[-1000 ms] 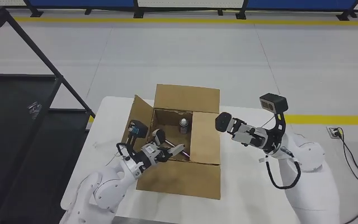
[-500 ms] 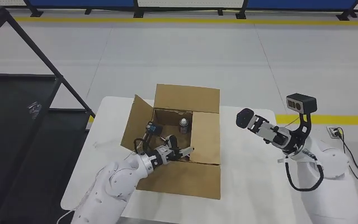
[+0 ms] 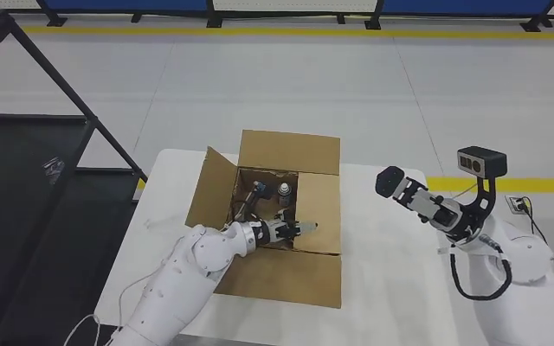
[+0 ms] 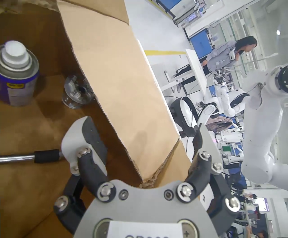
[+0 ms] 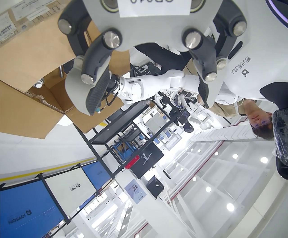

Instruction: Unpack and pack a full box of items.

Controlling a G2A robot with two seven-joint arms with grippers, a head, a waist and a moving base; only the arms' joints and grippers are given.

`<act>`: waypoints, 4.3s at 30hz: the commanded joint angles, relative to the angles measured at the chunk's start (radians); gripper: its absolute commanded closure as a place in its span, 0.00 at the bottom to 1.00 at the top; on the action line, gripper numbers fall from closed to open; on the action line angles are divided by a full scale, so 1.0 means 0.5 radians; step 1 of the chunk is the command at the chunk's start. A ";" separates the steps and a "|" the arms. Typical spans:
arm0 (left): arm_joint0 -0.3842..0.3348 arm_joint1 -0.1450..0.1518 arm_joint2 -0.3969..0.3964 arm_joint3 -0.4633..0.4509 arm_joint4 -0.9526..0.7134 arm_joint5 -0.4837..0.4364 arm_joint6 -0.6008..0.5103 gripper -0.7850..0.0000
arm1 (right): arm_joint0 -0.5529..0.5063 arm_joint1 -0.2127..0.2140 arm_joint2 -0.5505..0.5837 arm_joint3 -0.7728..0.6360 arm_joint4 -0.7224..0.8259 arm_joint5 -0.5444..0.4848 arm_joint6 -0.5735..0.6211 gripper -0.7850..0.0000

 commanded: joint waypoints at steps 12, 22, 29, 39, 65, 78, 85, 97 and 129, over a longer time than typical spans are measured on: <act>-0.153 -0.071 0.060 0.298 -0.330 -0.193 -0.203 0.00 | -0.039 0.038 -0.003 -0.022 0.011 -0.016 -0.058 0.00; -0.114 -0.051 -0.034 0.126 -0.404 -0.270 -0.253 0.00 | -0.011 0.061 -0.047 -0.004 0.028 -0.034 -0.079 0.00; -0.073 -0.041 -0.066 -0.117 -0.323 -0.192 -0.192 0.00 | -0.014 0.081 -0.022 -0.001 0.068 -0.076 -0.098 0.00; -0.174 -0.113 0.077 -0.149 -0.290 -0.062 -0.042 0.00 | -0.144 0.113 0.184 -0.034 0.123 -0.244 -0.277 0.00; -0.647 -0.614 0.726 0.746 -0.539 -0.004 0.062 0.00 | -0.356 0.158 0.446 -0.063 0.074 -0.264 -0.451 0.00; -0.710 -0.694 0.589 0.994 -0.730 -0.262 0.049 0.00 | -0.364 0.158 0.440 -0.084 0.056 -0.244 -0.483 0.00; -0.665 -0.583 0.324 0.855 -0.790 -0.387 -0.004 0.00 | -0.305 0.161 0.330 -0.201 -0.192 -0.207 -0.622 0.00; -0.007 -0.226 -0.495 -0.294 -0.379 -0.127 0.002 0.00 | -0.042 0.184 -0.007 -0.275 -0.830 -0.029 -0.515 0.00; 0.964 -0.017 -1.544 -1.226 -0.460 0.143 -0.021 0.00 | 0.673 0.066 -1.275 -0.033 -1.859 0.511 -0.246 0.00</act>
